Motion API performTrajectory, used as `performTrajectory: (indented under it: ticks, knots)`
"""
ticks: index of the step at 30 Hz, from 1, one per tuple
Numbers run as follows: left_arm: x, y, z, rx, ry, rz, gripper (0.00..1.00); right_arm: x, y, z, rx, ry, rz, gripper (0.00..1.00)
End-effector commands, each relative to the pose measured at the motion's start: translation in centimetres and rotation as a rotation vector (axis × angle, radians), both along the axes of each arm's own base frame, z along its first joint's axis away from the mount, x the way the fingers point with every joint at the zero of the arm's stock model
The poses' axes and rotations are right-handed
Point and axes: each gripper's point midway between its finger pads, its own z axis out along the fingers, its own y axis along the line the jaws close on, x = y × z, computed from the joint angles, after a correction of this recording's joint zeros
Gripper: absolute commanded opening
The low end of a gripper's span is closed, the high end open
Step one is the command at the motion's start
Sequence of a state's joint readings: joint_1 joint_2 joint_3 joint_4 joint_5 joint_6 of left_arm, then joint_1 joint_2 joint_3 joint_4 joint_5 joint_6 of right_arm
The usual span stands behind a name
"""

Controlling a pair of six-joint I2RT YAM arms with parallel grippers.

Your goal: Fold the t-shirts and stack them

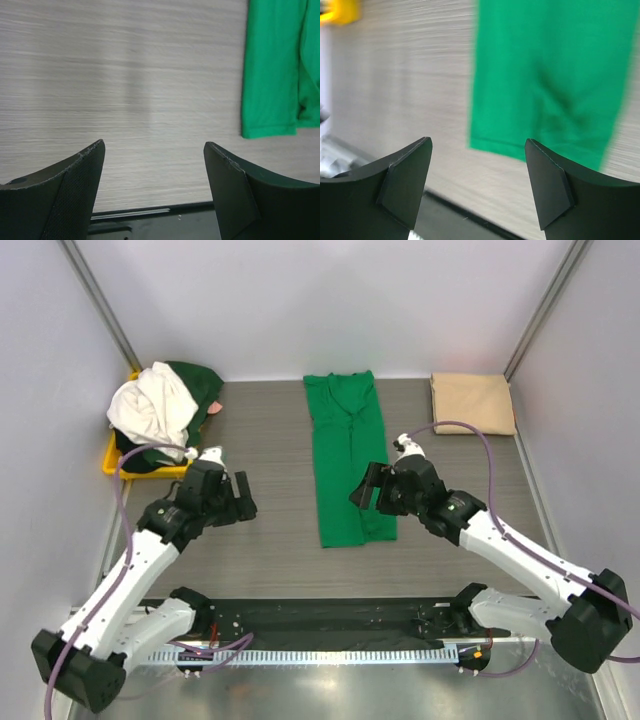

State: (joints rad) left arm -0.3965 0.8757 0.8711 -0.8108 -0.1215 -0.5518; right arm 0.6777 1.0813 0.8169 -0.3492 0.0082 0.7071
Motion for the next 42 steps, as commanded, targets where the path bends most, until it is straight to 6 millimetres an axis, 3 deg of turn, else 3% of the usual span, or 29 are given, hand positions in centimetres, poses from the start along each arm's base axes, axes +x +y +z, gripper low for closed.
performTrajectory:
  ticks: [1, 5, 10, 14, 25, 30, 34, 35, 37, 38, 40, 41, 42]
  knots:
    - [0.6, -3.7, -0.2, -0.092, -0.011, -0.027, 0.8, 0.5, -5.4, -5.3, -0.197, 0.102, -0.182, 0.81]
    - [1.2, -7.9, -3.0, -0.162, 0.035, -0.069, 0.8, 0.7, -8.6, -8.6, -0.247, 0.212, -0.275, 0.8]
    - [0.0, -12.4, -6.5, -0.224, 0.107, -0.124, 0.8, -0.1, -11.4, -10.6, -0.261, 0.256, -0.371, 0.73]
    - [0.1, -15.1, -8.1, -0.268, 0.114, -0.137, 0.78, -0.5, -11.1, -12.0, -0.22, 0.286, -0.37, 0.68]
    - [-0.2, -19.1, -13.0, -0.288, 0.211, -0.16, 0.72, -1.9, -10.0, -15.5, -0.173, 0.357, -0.329, 0.57]
    - [-1.2, -21.1, -13.7, -0.314, 0.228, -0.178, 0.67, -2.4, -9.9, -16.4, -0.169, 0.377, -0.317, 0.47]
    - [-1.5, -21.3, -14.3, -0.295, 0.227, -0.164, 0.54, -2.4, -9.8, -16.2, -0.159, 0.369, -0.313, 0.23]
    - [-1.5, -21.3, -14.3, -0.294, 0.223, -0.157, 0.45, -2.4, -9.8, -16.2, -0.157, 0.369, -0.314, 0.19]
    - [-1.3, -20.9, -14.4, -0.289, 0.213, -0.133, 0.36, -2.5, -9.8, -16.0, -0.148, 0.362, -0.315, 0.07]
    - [-1.2, -20.8, -14.3, -0.29, 0.207, -0.129, 0.25, -2.8, -9.3, -15.9, -0.127, 0.374, -0.294, 0.03]
    - [-1.1, -20.8, -13.9, -0.298, 0.197, -0.123, 0.12, -3.1, -9.1, -15.6, -0.108, 0.371, -0.286, 0.01]
    - [-1.1, -20.9, -13.2, -0.312, 0.184, -0.127, 0.01, -3.2, -9.1, -15.4, -0.104, 0.368, -0.283, 0.01]
    - [-1.2, -20.7, -12.9, -0.31, 0.184, -0.123, 0.0, -3.6, -9.1, -15.4, -0.103, 0.38, -0.279, 0.01]
